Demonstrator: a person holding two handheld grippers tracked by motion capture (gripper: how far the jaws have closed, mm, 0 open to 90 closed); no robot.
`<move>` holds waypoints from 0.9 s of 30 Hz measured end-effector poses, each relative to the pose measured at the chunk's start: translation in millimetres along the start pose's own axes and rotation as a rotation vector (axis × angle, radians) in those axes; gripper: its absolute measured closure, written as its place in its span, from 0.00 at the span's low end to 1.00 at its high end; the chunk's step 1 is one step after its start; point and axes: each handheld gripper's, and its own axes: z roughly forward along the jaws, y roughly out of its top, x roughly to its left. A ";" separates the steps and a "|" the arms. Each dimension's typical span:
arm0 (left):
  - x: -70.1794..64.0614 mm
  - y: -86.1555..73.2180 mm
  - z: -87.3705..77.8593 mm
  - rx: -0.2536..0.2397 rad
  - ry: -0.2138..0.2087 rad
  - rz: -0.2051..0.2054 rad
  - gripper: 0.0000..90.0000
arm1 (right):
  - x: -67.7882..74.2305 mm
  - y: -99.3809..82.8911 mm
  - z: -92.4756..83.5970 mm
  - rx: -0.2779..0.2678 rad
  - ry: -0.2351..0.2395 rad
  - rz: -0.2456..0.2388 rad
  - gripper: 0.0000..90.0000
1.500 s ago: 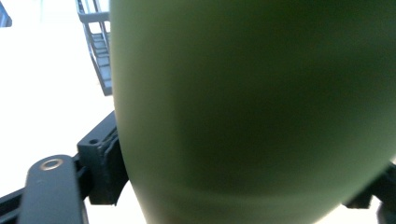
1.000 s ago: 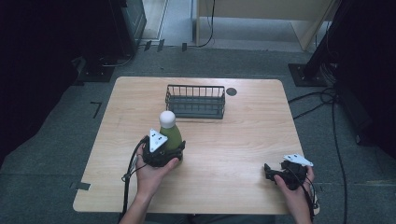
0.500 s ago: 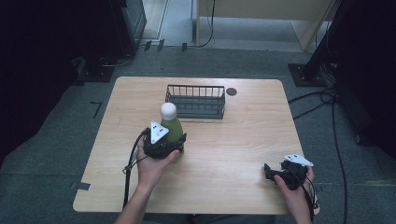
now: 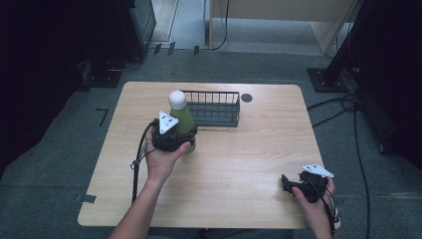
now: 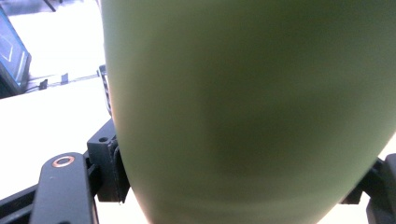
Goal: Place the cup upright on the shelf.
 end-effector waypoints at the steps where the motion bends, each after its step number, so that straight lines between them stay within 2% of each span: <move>1: 0.8 2.4 1.1 -0.003 0.002 0.001 0.23 | 0.0 0.0 0.0 0.000 0.000 0.000 0.00; 10: 6.9 23.2 11.9 -0.019 -0.001 0.005 0.23 | -0.1 0.0 -0.1 0.001 0.001 -0.001 0.00; 15: 7.1 37.7 15.9 -0.034 0.003 0.022 0.23 | 0.0 0.0 0.0 0.001 0.000 0.000 0.00; 27: 12.8 67.5 32.0 -0.051 0.008 0.023 0.23 | 0.0 0.0 0.0 0.000 0.001 0.000 0.00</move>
